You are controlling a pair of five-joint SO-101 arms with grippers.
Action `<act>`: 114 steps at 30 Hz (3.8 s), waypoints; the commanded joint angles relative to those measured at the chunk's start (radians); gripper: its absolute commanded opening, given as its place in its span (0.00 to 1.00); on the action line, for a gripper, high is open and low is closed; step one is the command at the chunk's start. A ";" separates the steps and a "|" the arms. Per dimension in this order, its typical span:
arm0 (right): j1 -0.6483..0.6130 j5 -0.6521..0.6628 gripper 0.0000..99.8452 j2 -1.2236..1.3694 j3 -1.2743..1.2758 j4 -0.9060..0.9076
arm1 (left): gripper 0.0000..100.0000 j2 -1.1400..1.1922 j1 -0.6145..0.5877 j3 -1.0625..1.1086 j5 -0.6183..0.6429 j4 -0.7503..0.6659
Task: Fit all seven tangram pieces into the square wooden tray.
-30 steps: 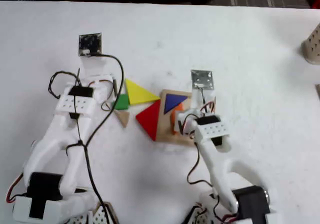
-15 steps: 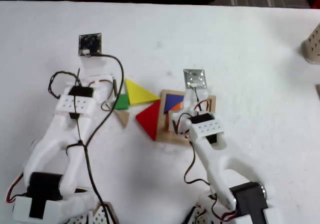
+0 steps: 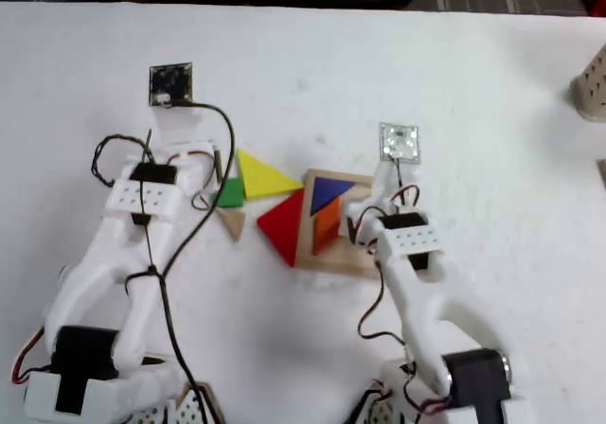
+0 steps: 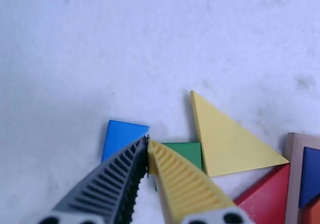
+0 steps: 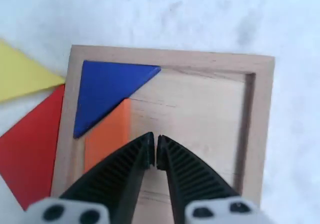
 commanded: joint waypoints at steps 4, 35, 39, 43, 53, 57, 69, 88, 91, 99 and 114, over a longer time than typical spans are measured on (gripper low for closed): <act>-0.130 -0.002 0.02 0.090 -0.037 -0.028 | 0.02 -0.002 -0.013 -0.009 0.006 -0.026; 0.001 -0.002 0.02 -0.186 0.112 -0.005 | 0.03 -0.005 -0.054 -0.029 -0.149 -0.026; 0.001 -0.002 0.02 -0.186 0.114 0.001 | 0.03 0.001 -0.070 -0.009 -0.440 -0.063; -0.001 -0.002 0.02 -0.186 0.114 0.001 | 0.12 0.001 -0.074 0.069 -0.562 -0.157; 0.001 -0.002 0.02 -0.186 0.115 0.015 | 0.23 0.082 -0.124 -0.005 -0.577 -0.100; 0.001 -0.002 0.02 -0.186 0.115 0.016 | 0.24 0.260 -0.136 -0.198 -0.626 0.035; -0.007 -0.002 0.02 -0.186 0.126 0.010 | 0.24 0.432 -0.134 -0.384 -0.778 0.101; -0.007 -0.002 0.02 -0.186 0.126 0.007 | 0.24 0.657 -0.104 -0.698 -1.000 0.391; -0.005 -0.002 0.02 -0.186 0.127 0.007 | 0.24 0.716 -0.097 -0.790 -1.011 0.488; -0.007 -0.002 0.02 -0.186 0.127 0.007 | 0.24 0.889 -0.102 -1.066 -1.013 0.749; -0.007 -0.002 0.02 -0.189 0.126 0.007 | 0.24 1.072 -0.104 -1.341 -0.778 1.002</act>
